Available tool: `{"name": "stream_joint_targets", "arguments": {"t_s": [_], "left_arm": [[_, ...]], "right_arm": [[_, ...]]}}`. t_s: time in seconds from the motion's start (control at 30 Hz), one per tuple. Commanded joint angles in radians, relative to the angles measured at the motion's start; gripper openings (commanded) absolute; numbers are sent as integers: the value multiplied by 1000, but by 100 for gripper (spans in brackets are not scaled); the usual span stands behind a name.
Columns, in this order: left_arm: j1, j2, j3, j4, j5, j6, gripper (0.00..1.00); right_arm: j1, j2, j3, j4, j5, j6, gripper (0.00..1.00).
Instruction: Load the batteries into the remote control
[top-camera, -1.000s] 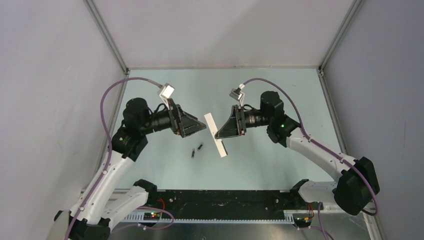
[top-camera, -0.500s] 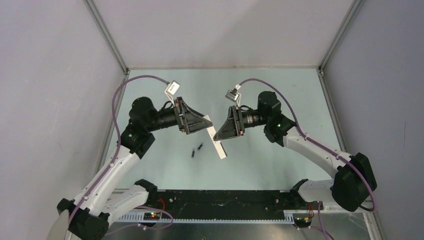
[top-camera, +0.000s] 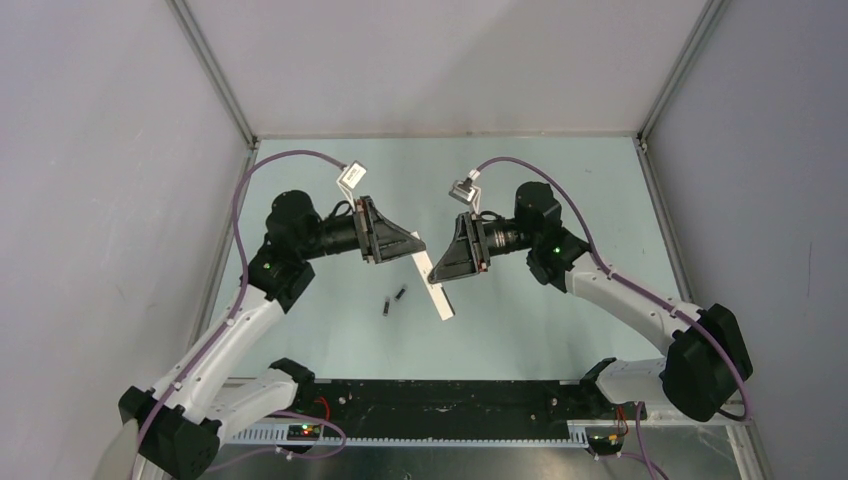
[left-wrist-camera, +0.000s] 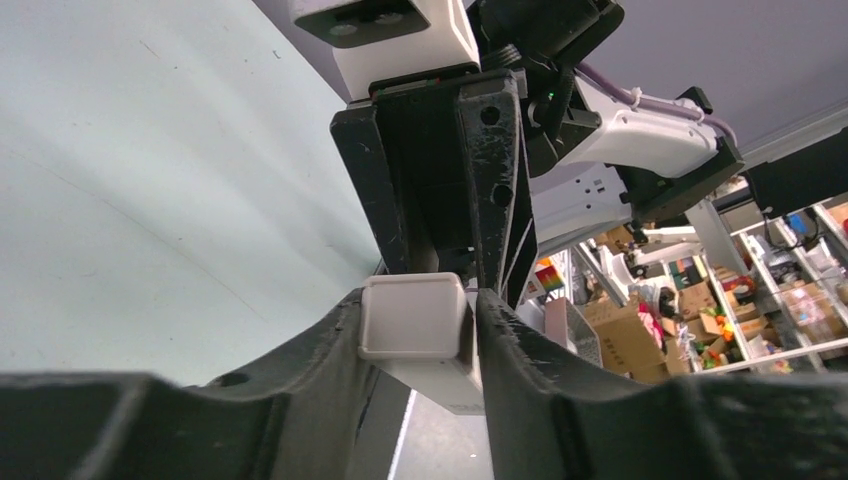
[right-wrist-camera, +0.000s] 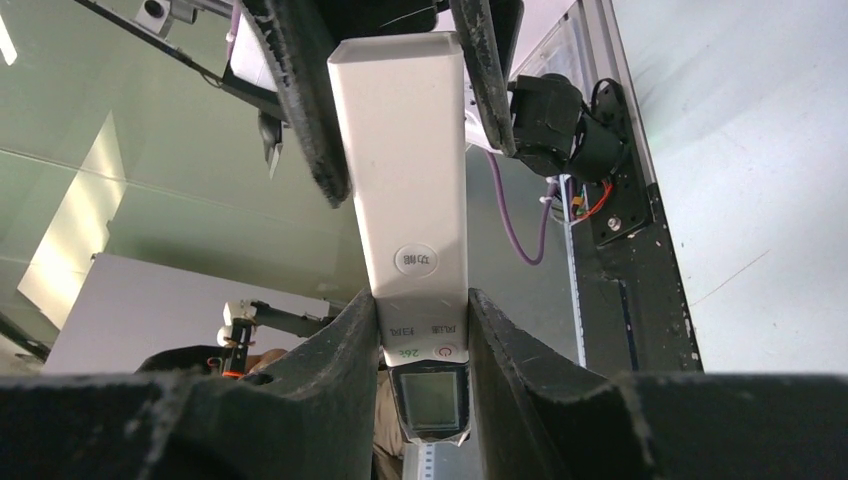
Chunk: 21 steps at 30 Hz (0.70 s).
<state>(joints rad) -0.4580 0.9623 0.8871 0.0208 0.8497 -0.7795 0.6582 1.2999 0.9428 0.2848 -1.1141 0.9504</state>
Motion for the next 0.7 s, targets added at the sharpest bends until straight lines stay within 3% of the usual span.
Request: {"name": "stream_joint_targets", "arguments": {"t_s": [0.0, 0.2, 0.27, 0.37, 0.43, 0.47, 0.53, 0.67], "left_arm": [[-9, -2, -1, 37, 24, -4, 40], [-9, -9, 2, 37, 1, -12, 7], [-8, -13, 6, 37, -27, -18, 1], [-9, -21, 16, 34, -75, -31, 0], [-8, -24, 24, 27, -103, -44, 0], [-8, -29, 27, 26, -113, -55, 0], [-8, -32, 38, 14, -146, -73, 0], [-9, -50, 80, -42, -250, -114, 0]], "right_arm": [[0, 1, 48, 55, -22, 22, 20], [-5, 2, 48, 57, -13, 44, 20], [-7, -1, 50, 45, 2, 46, 20], [-9, -11, 69, -3, 26, 14, 22], [-18, -21, 74, -29, 51, 8, 34], [-26, -30, 74, -47, 76, 5, 51], [-39, -49, 73, -87, 128, -10, 71], [-43, -104, 74, -127, 254, -32, 95]]}}
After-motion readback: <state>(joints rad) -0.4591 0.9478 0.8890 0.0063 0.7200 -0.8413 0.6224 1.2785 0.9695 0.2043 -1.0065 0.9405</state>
